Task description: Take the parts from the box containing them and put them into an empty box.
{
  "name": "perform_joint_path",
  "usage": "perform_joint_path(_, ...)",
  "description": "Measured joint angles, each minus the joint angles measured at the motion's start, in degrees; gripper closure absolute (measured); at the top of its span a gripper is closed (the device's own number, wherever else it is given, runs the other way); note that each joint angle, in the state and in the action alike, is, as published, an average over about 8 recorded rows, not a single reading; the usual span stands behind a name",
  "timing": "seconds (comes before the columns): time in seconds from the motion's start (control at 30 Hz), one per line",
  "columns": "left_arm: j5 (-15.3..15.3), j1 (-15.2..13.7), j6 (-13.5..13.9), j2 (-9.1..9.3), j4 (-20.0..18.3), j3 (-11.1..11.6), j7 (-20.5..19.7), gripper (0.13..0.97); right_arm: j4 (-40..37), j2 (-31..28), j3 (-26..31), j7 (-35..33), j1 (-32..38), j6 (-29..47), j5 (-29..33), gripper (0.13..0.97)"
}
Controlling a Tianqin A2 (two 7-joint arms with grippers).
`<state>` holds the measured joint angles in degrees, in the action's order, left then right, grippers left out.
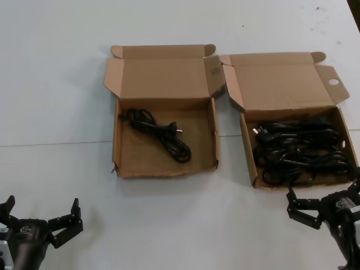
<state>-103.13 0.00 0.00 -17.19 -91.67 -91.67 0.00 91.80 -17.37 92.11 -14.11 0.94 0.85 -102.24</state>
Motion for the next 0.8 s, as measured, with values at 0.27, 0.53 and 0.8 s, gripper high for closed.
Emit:
perform_joint_path(0.27,0.0,0.0,0.0,0.00,0.0,0.0,0.0,0.132,0.0,0.0,0.0,0.0,0.0,0.0,0.0,0.129)
perform_joint_path(0.53,0.0,0.0,0.0,0.00,0.0,0.0,0.0,0.132,0.0,0.0,0.0,0.0,0.0,0.0,0.0,0.129)
perform_joint_path(0.8,0.0,0.0,0.0,0.00,0.0,0.0,0.0,0.132,0.0,0.0,0.0,0.0,0.0,0.0,0.0,0.129)
